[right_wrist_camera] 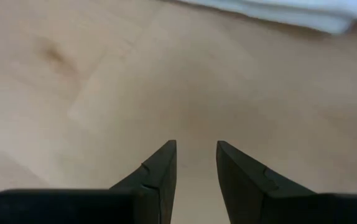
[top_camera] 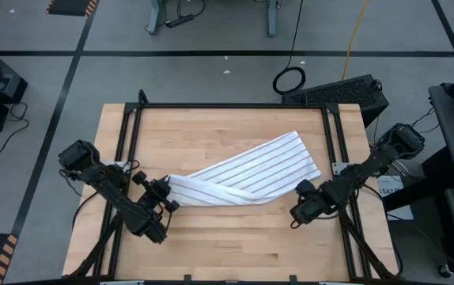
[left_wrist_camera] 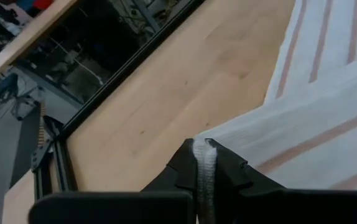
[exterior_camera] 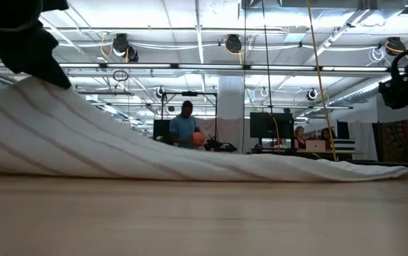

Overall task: Roll towel into tight, uniform cylinder
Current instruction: Fold the white brown kitchen towel

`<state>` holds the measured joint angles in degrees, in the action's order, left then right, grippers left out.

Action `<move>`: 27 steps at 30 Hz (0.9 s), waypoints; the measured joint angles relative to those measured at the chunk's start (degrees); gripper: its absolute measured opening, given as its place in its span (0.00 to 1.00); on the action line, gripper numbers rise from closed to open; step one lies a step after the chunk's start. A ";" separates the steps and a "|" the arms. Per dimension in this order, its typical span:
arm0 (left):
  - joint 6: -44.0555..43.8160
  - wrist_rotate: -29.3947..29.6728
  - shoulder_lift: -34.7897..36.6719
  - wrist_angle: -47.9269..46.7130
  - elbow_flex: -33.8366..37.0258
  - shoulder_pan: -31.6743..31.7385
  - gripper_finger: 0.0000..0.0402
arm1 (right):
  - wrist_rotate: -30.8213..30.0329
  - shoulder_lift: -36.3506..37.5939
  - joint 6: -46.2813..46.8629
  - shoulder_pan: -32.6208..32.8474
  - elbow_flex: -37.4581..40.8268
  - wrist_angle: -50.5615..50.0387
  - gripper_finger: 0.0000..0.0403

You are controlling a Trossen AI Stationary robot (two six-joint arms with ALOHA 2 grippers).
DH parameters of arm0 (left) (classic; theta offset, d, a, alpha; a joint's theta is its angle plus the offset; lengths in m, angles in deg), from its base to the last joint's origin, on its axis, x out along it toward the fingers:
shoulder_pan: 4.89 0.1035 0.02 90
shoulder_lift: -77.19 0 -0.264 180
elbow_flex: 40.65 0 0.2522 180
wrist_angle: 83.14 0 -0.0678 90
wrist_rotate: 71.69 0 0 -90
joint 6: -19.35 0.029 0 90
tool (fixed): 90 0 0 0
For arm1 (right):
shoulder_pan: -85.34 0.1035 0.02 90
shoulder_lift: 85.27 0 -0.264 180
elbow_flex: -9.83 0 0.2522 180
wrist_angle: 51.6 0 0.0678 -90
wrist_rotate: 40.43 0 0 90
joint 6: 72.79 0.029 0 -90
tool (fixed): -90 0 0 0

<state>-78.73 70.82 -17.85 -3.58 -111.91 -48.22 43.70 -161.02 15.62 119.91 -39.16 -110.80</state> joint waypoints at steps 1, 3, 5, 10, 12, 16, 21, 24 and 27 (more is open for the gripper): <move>0.18 0.32 0.02 0.36 0.41 0.44 0.05 | 0.03 0.00 0.97 0.02 -0.01 0.10 0.26; 1.31 0.92 0.02 1.86 1.76 1.32 0.05 | 0.00 -0.33 3.10 0.04 -0.01 -1.21 0.26; 0.90 1.26 0.02 2.34 3.66 2.20 0.05 | -1.43 -0.66 3.78 -0.47 -0.01 -4.01 0.26; -3.16 1.20 0.31 2.14 8.13 3.92 0.05 | -6.49 -0.90 2.39 -6.30 0.01 -13.12 0.26; -3.50 0.69 0.31 2.17 8.90 4.45 0.05 | -8.76 -0.90 -1.08 -9.21 0.01 -12.60 0.26; -3.53 -0.49 0.33 2.17 9.10 4.56 0.05 | -8.98 -1.05 -8.60 -13.54 0.01 -7.84 0.26; -3.52 -1.04 0.33 2.19 9.08 4.58 0.05 | -9.65 -1.05 -17.26 -11.14 0.01 -1.49 0.27; -3.49 -1.76 0.35 2.17 9.08 4.55 0.05 | -10.12 -1.05 -13.89 -7.99 -0.01 -4.42 0.30; -3.13 -1.89 0.35 2.17 9.08 4.54 0.05 | -8.99 -1.05 -8.53 -5.15 0.03 -8.02 0.35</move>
<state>-81.86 68.92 -17.50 -1.41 -102.83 -43.68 34.71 -162.07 7.09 114.76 -39.13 -118.83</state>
